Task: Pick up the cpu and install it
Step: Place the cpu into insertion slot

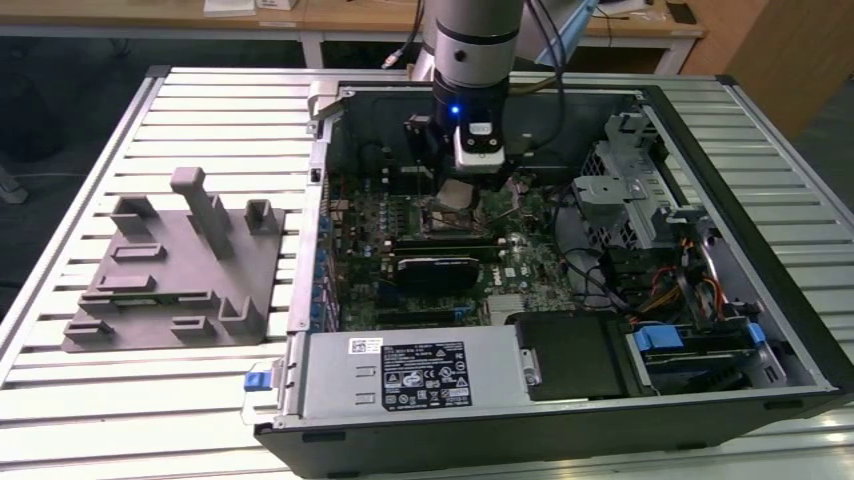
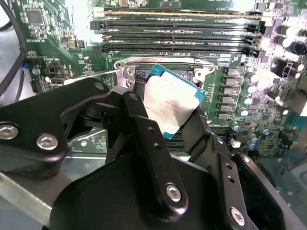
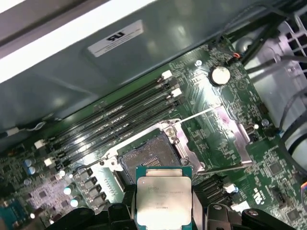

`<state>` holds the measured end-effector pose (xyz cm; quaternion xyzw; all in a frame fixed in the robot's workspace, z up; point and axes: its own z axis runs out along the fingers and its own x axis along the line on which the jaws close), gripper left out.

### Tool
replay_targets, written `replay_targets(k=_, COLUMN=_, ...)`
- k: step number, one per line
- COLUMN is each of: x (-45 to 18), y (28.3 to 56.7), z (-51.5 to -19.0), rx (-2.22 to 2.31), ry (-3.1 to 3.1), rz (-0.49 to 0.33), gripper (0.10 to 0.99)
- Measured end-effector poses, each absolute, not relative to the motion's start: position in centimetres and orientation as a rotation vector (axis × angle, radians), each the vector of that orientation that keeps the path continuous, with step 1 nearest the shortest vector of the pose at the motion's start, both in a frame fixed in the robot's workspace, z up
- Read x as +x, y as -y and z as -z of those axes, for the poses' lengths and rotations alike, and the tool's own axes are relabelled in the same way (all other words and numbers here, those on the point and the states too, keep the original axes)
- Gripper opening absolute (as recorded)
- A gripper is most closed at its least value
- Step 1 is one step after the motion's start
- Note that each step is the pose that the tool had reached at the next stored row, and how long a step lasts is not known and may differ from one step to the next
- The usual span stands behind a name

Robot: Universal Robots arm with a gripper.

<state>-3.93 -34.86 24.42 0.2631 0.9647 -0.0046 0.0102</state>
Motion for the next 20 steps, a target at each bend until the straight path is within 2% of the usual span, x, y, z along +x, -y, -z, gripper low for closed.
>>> replay_targets(k=20, x=-3.93, y=34.86, z=-24.38, rx=1.202, ry=-2.882, rz=0.018, gripper=0.541)
